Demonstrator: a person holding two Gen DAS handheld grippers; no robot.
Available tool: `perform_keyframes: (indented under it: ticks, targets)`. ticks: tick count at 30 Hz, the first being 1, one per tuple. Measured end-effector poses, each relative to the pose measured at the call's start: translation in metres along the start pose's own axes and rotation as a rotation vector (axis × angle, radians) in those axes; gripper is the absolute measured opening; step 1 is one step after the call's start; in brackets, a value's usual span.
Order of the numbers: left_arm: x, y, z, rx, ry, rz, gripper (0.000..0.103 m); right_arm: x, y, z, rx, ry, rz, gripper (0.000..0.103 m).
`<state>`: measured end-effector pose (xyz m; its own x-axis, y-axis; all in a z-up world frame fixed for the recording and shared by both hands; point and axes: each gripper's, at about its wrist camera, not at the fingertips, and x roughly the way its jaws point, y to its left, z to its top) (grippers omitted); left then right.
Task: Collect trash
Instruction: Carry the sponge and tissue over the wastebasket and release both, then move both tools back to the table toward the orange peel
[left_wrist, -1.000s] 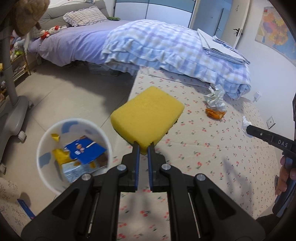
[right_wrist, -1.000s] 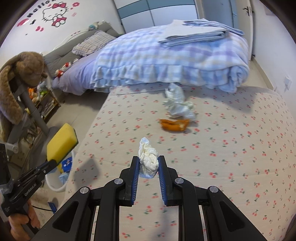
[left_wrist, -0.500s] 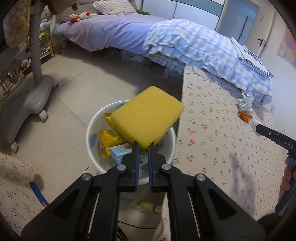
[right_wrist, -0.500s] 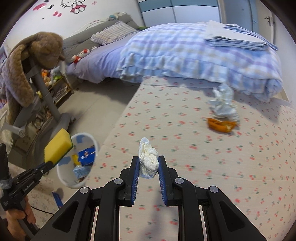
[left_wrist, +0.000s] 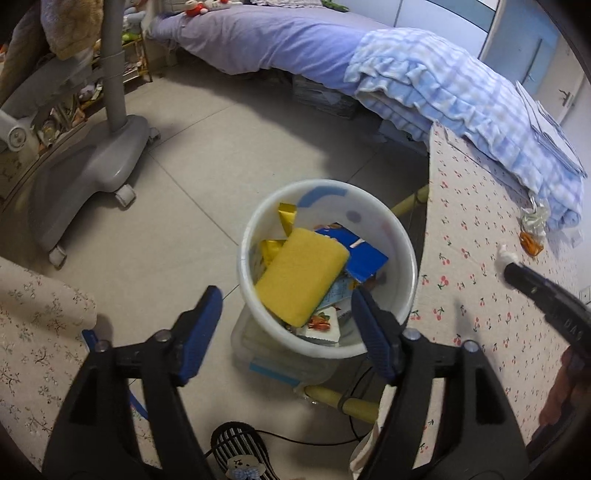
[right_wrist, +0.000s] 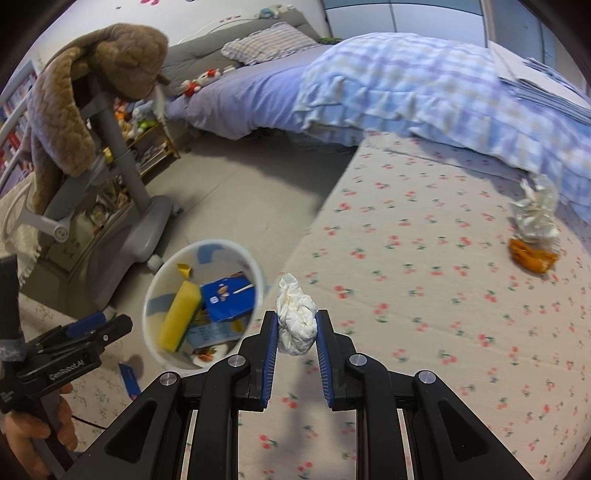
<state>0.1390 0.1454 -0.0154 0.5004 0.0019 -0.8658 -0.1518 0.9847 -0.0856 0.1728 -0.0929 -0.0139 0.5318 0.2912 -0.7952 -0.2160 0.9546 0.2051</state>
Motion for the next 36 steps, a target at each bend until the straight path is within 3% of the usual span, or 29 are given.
perform_keyframes:
  ticks: [11,17,21,29,36]
  targets:
    - [-0.005,0.02,0.003,-0.039,-0.001,0.051,0.083,0.039,0.051,-0.001,-0.069,0.033,0.063,0.021]
    - [-0.007,0.024,0.004,-0.041,-0.01,0.07,0.083,0.054,0.054,0.0,-0.059,0.041,0.12,0.026]
    - [-0.007,0.027,0.004,-0.044,-0.007,0.073,0.084,0.059,0.051,0.0,-0.017,0.046,0.146,0.065]
    - [-0.006,0.023,0.004,-0.043,0.001,0.057,0.084,0.046,0.04,0.0,0.002,0.026,0.124,0.067]
    - [-0.008,0.017,0.002,-0.038,0.005,0.027,0.084,0.022,0.018,-0.003,0.01,0.004,0.051,0.071]
